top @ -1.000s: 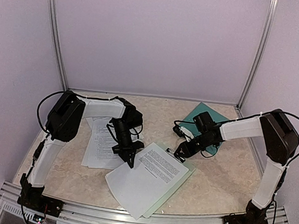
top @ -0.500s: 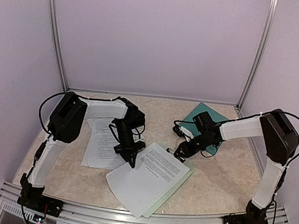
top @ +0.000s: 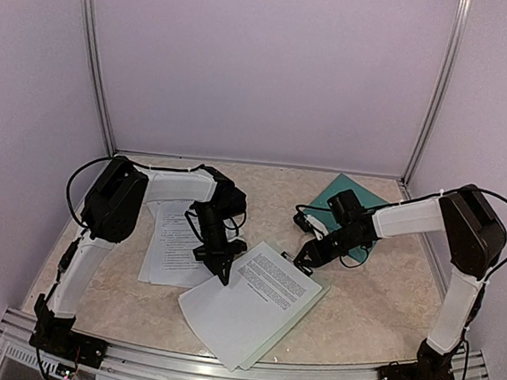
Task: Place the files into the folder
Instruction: Insert the file into the spring clip on the folder.
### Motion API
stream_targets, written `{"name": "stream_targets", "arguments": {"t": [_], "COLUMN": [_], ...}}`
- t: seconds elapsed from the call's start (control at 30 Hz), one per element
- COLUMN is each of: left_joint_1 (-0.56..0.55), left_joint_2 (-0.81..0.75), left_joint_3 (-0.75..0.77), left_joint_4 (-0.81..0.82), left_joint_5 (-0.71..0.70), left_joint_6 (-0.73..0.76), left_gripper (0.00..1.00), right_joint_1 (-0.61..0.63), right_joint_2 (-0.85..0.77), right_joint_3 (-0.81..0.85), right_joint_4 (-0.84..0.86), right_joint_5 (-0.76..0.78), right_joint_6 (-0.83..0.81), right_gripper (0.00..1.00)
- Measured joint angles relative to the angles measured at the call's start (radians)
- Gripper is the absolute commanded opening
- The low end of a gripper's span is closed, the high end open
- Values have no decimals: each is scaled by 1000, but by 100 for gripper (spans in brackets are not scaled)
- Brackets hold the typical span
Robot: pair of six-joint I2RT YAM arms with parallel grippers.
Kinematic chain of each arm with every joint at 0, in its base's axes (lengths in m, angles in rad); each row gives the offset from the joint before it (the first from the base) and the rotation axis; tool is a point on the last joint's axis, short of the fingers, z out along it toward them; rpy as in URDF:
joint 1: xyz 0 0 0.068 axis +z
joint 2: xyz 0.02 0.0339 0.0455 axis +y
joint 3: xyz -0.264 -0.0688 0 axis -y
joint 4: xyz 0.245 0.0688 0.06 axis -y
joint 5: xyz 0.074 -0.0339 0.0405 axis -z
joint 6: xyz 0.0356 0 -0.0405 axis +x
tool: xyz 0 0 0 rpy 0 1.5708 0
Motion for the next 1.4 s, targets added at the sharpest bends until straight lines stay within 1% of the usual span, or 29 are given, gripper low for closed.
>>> {"name": "stream_targets", "arguments": {"t": [0.37,0.9,1.4], "left_joint_1": [-1,-1,-1], "left_joint_2": [0,0,-1], "left_joint_3": [-3,-6,-7], "left_joint_4": [0,2,0], "left_joint_5": [0,-5,-9], "left_joint_6": [1,3,5], "left_gripper": [0,0,0], "right_joint_1": [-23,-25,-38], "right_joint_2": [16,18,36], "right_joint_3": [-5,-6,-4], "right_joint_4": [29,33,49], "right_joint_5": [-63,-69,-129], "right_joint_6": [22,24,34], "right_gripper": [0,0,0]}}
